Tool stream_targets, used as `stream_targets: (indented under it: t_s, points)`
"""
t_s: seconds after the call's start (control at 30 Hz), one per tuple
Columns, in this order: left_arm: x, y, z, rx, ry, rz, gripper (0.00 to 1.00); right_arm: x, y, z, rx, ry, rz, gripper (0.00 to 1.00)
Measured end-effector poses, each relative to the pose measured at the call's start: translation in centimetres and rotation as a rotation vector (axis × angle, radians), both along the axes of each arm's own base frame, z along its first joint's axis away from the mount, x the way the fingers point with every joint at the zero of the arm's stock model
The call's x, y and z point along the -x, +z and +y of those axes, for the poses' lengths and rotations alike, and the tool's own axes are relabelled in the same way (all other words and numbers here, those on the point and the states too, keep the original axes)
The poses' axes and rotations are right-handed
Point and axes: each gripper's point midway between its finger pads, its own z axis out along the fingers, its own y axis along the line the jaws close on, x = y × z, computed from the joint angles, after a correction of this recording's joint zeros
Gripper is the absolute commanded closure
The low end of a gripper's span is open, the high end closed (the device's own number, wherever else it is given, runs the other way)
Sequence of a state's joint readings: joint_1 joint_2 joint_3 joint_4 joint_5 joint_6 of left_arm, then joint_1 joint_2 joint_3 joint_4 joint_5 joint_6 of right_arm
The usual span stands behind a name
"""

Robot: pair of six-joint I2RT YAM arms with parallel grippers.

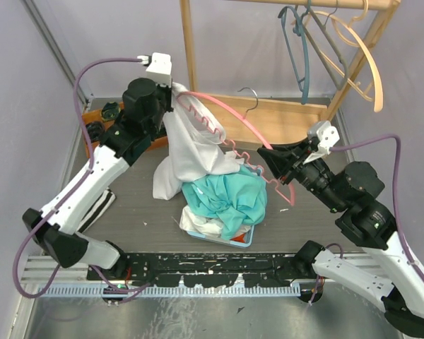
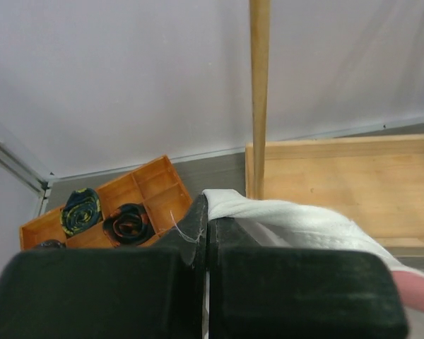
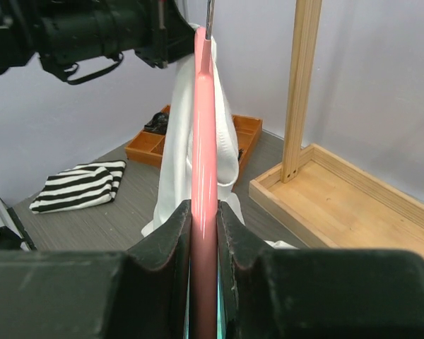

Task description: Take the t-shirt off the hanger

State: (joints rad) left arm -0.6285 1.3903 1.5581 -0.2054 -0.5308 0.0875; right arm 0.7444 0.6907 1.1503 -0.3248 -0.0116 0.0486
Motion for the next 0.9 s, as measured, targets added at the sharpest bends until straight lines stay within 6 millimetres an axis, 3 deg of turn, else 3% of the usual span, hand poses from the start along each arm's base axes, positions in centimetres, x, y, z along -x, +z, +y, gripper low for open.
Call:
stream_targets:
  t_s: [0.2, 0.53, 0.63, 0.73, 0.9]
  points:
    - [-1.7, -2.7, -1.2, -0.037, -0.008, 0.072, 1.0, 0.8, 0.6, -0.9, -0.013, -0.005, -0.017, 0.99]
    - [-1.0, -2.3, -1.2, -0.012, -0.034, 0.085, 1.0, 0.6, 1.4, -2.1, -0.037, -0.062, -0.028, 0.99]
    - [0.6, -1.3, -0.8, 0.018, -0.065, 0.078, 1.0, -0.3, 1.4, -2.4, -0.038, -0.111, -0.017, 0.99]
    - [3.4, 1.4, -0.1, 0.083, -0.121, 0.039, 1.0, -1.6, 1.8, -2.5, -0.045, -0.166, -0.013, 0.99]
    - [9.1, 6.2, 1.1, 0.231, -0.255, -0.062, 1.0, -5.8, 3.4, -1.3, -0.056, -0.28, 0.001, 0.99]
